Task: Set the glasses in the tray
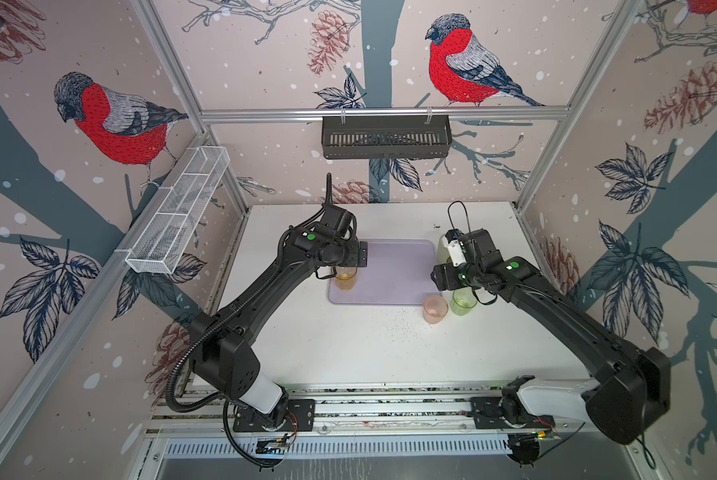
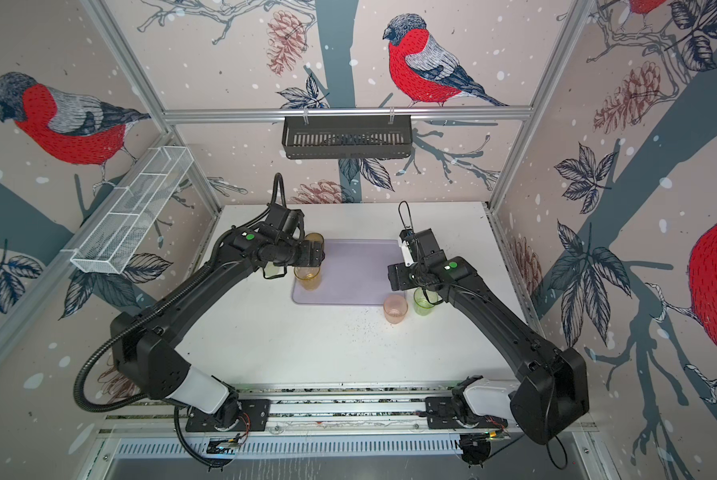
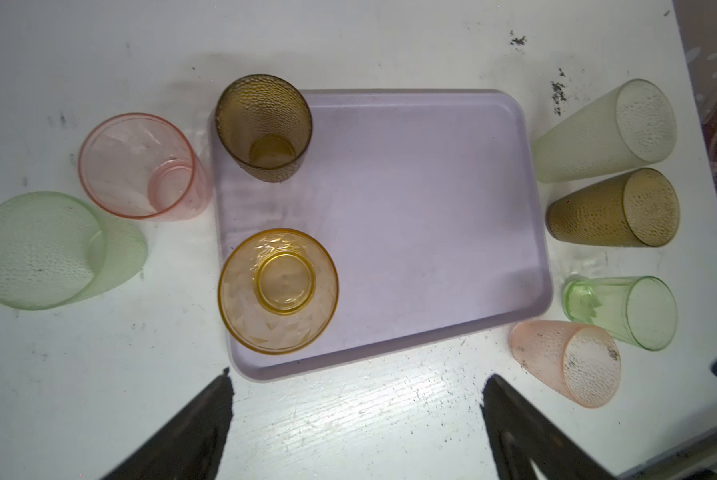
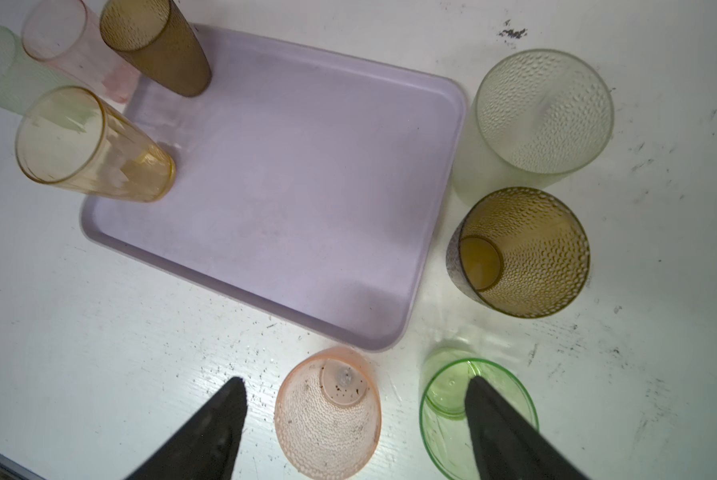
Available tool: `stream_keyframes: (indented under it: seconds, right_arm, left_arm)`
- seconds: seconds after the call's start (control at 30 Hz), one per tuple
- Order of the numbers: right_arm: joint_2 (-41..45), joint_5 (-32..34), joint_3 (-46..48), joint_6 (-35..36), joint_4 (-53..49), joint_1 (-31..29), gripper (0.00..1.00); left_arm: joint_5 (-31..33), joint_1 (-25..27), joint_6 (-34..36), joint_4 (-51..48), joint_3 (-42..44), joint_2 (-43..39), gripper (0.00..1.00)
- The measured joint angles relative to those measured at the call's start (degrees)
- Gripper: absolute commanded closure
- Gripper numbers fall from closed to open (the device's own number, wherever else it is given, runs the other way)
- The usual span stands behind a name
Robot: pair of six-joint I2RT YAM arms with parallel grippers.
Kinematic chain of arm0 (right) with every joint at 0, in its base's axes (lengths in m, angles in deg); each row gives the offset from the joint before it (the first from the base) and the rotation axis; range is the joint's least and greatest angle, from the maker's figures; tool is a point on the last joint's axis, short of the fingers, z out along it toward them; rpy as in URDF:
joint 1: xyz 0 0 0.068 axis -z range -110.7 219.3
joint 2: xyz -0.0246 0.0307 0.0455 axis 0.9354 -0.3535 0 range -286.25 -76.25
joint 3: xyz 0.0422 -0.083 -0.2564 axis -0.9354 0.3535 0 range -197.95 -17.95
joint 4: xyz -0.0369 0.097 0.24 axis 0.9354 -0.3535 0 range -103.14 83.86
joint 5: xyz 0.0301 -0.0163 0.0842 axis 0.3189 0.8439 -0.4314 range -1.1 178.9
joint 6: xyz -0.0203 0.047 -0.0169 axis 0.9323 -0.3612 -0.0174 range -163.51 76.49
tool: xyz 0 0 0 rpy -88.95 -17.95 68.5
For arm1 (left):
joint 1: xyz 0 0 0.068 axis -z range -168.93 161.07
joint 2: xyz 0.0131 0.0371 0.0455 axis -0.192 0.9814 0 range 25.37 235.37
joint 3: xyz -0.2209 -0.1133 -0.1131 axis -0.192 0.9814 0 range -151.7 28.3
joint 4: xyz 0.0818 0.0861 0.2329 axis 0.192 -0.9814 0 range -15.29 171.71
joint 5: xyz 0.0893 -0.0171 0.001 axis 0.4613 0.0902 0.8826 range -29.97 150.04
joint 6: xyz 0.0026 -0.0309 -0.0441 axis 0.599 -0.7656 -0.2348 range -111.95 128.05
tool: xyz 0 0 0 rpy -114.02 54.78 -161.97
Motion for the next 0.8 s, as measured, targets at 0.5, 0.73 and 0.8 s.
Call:
stream_keyframes:
  seconds: [0.5,0.73,0.8]
  right_arm:
    - [-4.96,0.02,-1.33,1.68,-6.27,1.31,0.35]
    - [-6.45,-0.13,-1.22,2.21,-6.34,1.66,0.40]
    - [-6.97,-0.24,-1.22,2.75,-6.34,1.68,0.41]
  left_arm:
    - [-0.46,4.42,-0.20,3.78,4.63,-2.82,0.03]
    - [-2.47,4.81,0.31,5.27,7.48,-4.35,0.02]
    - [-3.17,4.87,0.74,5.53,8.39,-5.14,0.03]
